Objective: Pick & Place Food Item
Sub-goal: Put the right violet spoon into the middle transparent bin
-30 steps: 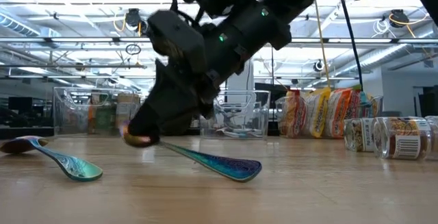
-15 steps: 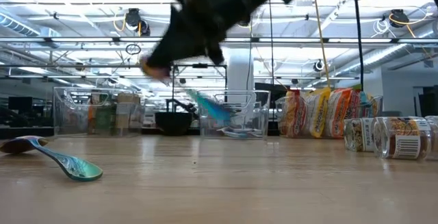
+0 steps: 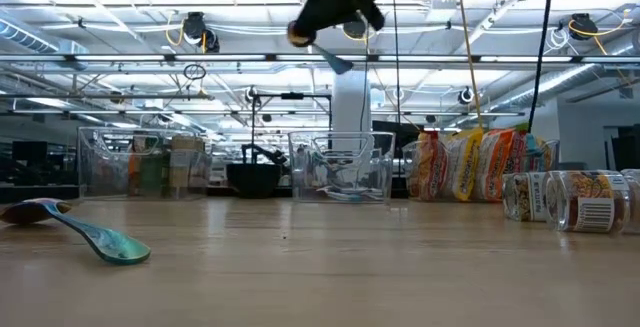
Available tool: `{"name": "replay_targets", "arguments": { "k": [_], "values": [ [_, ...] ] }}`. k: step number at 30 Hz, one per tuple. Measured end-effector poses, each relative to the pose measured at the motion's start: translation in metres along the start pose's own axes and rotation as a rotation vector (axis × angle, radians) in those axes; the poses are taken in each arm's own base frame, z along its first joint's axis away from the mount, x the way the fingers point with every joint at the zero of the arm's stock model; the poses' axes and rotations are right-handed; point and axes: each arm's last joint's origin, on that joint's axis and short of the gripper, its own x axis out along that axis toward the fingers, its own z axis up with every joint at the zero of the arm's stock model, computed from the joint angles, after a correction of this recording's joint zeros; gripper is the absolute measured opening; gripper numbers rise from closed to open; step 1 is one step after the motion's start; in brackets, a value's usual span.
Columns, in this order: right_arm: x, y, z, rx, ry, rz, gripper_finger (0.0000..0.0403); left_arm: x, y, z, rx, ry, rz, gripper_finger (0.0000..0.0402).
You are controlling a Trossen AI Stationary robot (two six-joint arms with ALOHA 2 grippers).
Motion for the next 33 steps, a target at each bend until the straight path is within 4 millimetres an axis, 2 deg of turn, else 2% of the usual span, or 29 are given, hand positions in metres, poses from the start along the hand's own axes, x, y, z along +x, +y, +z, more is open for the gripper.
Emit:
{"name": "replay_targets", "arguments": {
  "k": [3,7,12,16,21,33],
  "values": [
    [-0.007,-0.028,0.017,0.037,-0.037,-0.053,0.0001,0.001,0.002,-0.001,-0.001,-0.002,0.054,0.0209],
    [-0.006,-0.072,0.034,0.085,-0.062,-0.147,0.0001,0.001,0.005,0.0,-0.032,-0.006,0.094,0.0209],
    [0.005,-0.131,0.044,0.142,-0.033,-0.147,0.0,0.005,0.009,0.0,-0.063,-0.005,0.115,0.0209],
    [0.015,-0.167,0.043,0.164,-0.009,-0.198,0.0,0.01,0.019,0.001,-0.046,0.002,0.157,0.0209],
    [0.03,-0.187,0.034,0.147,0.054,-0.253,0.0,0.019,0.033,0.0,-0.049,0.033,0.189,0.0209],
    [0.091,-0.202,-0.008,0.121,0.222,-0.293,0.0,0.029,0.054,-0.008,-0.087,0.148,0.163,0.0209]
  ]
}}
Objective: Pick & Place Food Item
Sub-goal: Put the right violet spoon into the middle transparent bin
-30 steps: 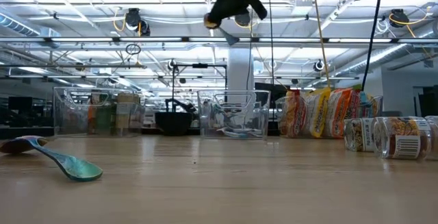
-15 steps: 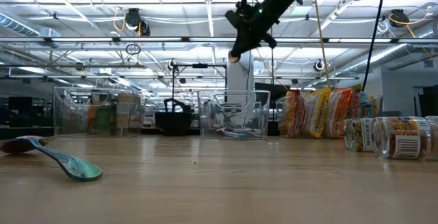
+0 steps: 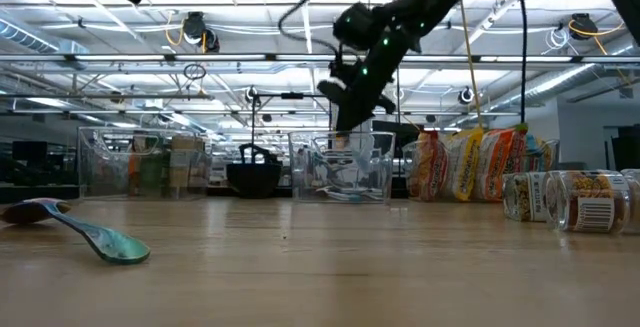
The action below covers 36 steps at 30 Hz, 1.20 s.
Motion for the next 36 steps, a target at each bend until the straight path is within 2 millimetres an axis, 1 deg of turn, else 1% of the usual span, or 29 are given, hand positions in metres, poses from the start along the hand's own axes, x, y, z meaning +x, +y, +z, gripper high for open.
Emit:
{"name": "replay_targets", "arguments": {
  "k": [4,10,16,19,22,24,29,32,36],
  "values": [
    [0.021,-0.002,-0.01,-0.001,0.049,-0.009,0.0,0.001,0.001,0.0,-0.002,0.011,-0.031,0.0209],
    [0.038,-0.008,-0.02,0.006,0.108,0.007,0.0,0.001,0.001,-0.001,0.011,0.026,-0.037,0.0209],
    [0.045,-0.012,-0.023,0.005,0.128,-0.004,0.0,0.001,0.001,-0.002,0.026,0.03,-0.036,0.0209],
    [0.047,-0.015,-0.028,0.005,0.171,0.008,0.0,0.001,0.001,-0.002,0.027,0.031,-0.036,0.0209],
    [0.051,-0.016,-0.026,0.011,0.15,0.01,0.0,0.001,0.001,-0.002,0.027,0.031,-0.036,0.0209],
    [0.052,-0.016,-0.028,0.008,0.167,0.008,0.0,0.001,0.002,-0.002,0.026,0.031,-0.034,0.0209],
    [0.052,-0.016,-0.027,-0.014,0.152,0.011,0.0003,0.002,0.002,-0.002,0.025,0.032,-0.031,0.0209],
    [0.052,-0.016,-0.027,-0.019,0.153,0.01,0.0016,0.002,0.003,-0.002,0.023,0.034,-0.028,0.0209],
    [0.052,-0.016,-0.027,-0.032,0.148,0.01,0.0048,0.002,0.003,-0.002,0.024,0.038,-0.027,0.0209]
  ]
}}
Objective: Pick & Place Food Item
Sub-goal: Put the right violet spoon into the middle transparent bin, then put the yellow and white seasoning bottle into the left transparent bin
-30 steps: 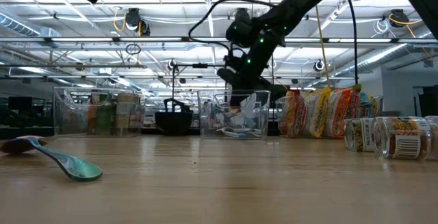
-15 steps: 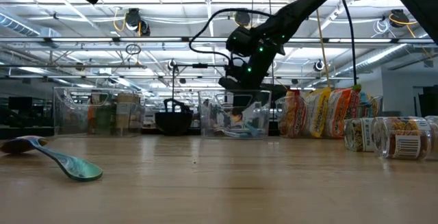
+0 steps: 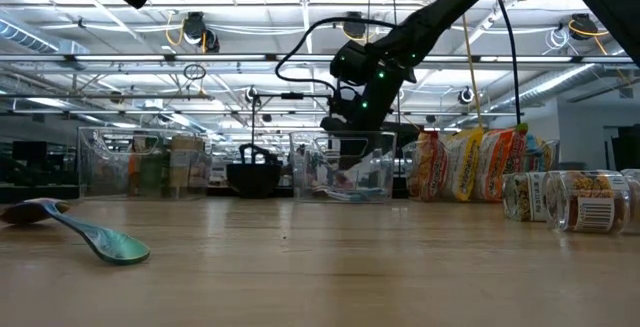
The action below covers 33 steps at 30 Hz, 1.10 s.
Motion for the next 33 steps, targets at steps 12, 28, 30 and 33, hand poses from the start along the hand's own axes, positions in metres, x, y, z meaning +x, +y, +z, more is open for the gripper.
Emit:
{"name": "replay_targets", "arguments": {
  "k": [12,28,30,33],
  "values": [
    [-0.054,0.011,0.022,-0.172,-0.16,0.037,0.0112,0.004,0.01,0.0,0.004,0.011,0.077,0.0209],
    [-0.192,0.113,-0.062,-0.521,-0.516,0.535,0.0117,0.015,0.035,0.006,0.086,0.01,0.195,0.0209],
    [-0.199,0.127,-0.089,-0.513,-0.639,0.633,0.0117,0.017,0.04,0.007,0.106,0.01,0.213,0.0209],
    [-0.206,0.141,-0.127,-0.507,-0.84,0.714,0.0116,0.02,0.048,0.01,0.152,0.005,0.241,0.0209]
  ]
}}
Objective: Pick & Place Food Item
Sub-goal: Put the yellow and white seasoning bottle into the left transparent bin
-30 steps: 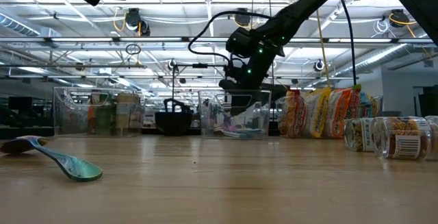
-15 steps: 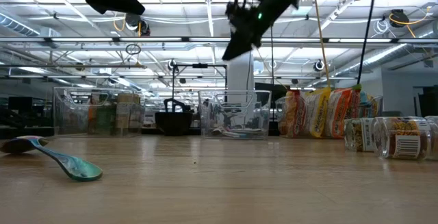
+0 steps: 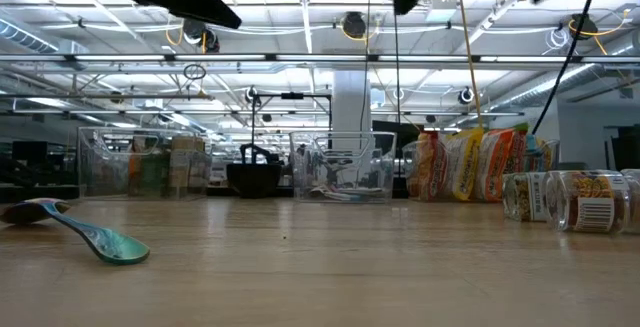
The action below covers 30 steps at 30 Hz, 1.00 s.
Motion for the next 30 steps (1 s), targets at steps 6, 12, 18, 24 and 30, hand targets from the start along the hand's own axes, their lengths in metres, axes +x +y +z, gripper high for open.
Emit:
{"name": "replay_targets", "arguments": {
  "k": [6,12,18,24,30],
  "values": [
    [-0.02,0.047,-0.032,-0.1,-0.157,-0.068,0.0116,0.005,0.009,0.007,0.003,-0.057,0.024,0.0209],
    [-0.012,0.069,-0.051,-0.091,-0.131,0.009,0.0116,0.006,0.01,0.017,-0.105,-0.15,-0.078,0.0209],
    [0.0,0.075,-0.071,-0.064,-0.16,0.057,0.0116,0.006,0.009,0.018,-0.159,-0.165,-0.15,0.0209],
    [0.013,0.082,-0.091,-0.065,-0.177,0.19,0.0116,0.005,0.007,0.019,-0.172,-0.167,-0.213,0.0209],
    [0.034,0.088,-0.098,-0.149,-0.124,0.214,0.0116,0.005,0.005,0.02,-0.183,-0.176,-0.293,0.0209]
  ]
}}
